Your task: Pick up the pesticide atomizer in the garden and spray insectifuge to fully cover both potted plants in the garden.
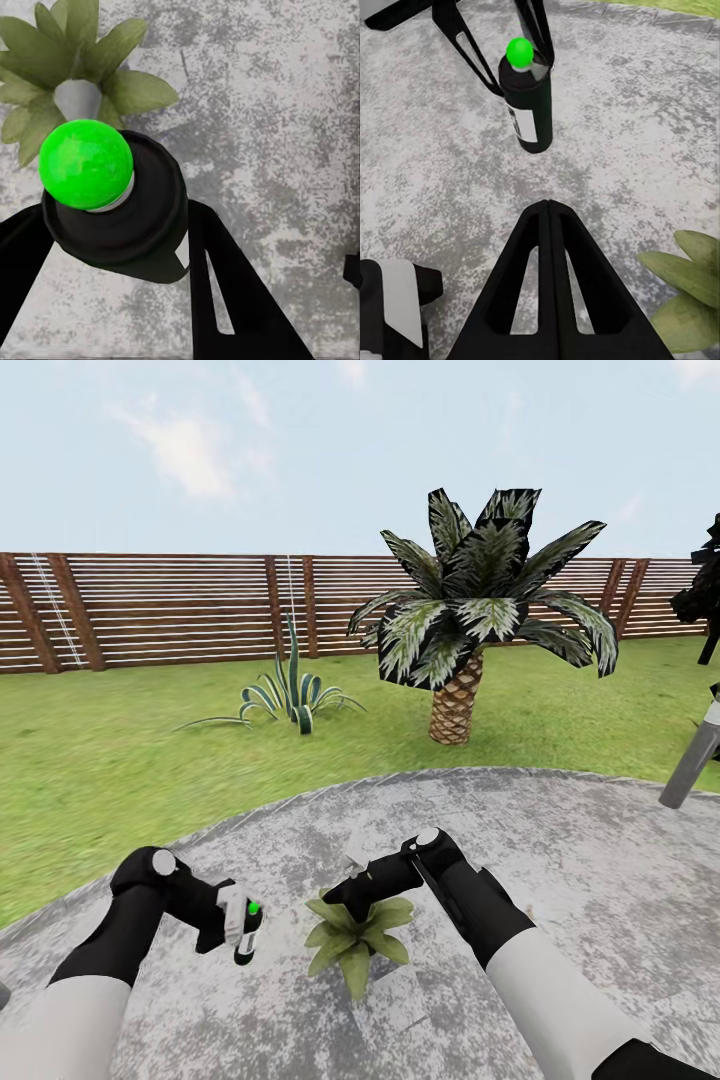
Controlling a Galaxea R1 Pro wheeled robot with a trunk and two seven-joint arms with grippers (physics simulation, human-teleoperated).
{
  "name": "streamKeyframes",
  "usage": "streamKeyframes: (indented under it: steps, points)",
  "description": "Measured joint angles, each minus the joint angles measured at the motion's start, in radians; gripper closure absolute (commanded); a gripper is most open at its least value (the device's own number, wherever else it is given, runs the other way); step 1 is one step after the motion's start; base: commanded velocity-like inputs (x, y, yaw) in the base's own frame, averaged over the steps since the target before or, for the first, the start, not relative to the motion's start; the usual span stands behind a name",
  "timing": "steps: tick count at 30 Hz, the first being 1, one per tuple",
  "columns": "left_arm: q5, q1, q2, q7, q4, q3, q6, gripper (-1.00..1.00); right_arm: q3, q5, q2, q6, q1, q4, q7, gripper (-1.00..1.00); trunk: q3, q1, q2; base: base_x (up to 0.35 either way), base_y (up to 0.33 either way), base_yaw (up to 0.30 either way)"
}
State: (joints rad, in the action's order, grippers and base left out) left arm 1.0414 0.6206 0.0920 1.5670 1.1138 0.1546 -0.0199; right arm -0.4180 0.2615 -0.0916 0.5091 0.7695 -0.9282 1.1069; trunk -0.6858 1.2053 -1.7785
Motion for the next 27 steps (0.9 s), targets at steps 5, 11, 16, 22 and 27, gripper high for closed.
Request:
streamKeyframes:
  steps: [5, 11, 16, 22, 27]
  points:
    - [-0.003, 0.0, 0.005, -0.001, 0.001, 0.238, -0.034, 1.0, 0.001, 0.0, 0.0, 0.0, 0.0, 0.0, -0.006, -1.0, 0.0, 0.0, 0.0, 0.0, 0.0, 0.0]
    - [0.0, -0.001, 0.006, -0.002, 0.001, 0.389, -0.12, 1.0, 0.013, -0.005, 0.01, 0.002, -0.007, 0.053, -0.046, -1.0, 0.0, 0.0, 0.0, 0.0, 0.0, 0.0]
    - [0.002, -0.003, 0.006, -0.003, 0.001, 0.396, -0.301, 1.0, 0.09, -0.009, 0.154, 0.004, -0.012, 0.111, -0.243, -1.0, 0.0, 0.0, 0.0, 0.0, 0.0, 0.0]
    - [0.001, -0.004, 0.004, -0.003, 0.0, 0.397, -0.413, 1.0, 0.429, -0.01, 0.318, -0.004, -0.012, 0.116, -0.302, -1.0, 0.0, 0.0, 0.0, 0.0, 0.0, 0.0]
    - [0.0, -0.004, 0.005, -0.005, 0.001, 0.397, -0.662, 1.0, 0.71, -0.008, 0.335, -0.005, -0.013, 0.117, -0.312, -1.0, 0.0, 0.0, 0.0, 0.0, 0.0, 0.0]
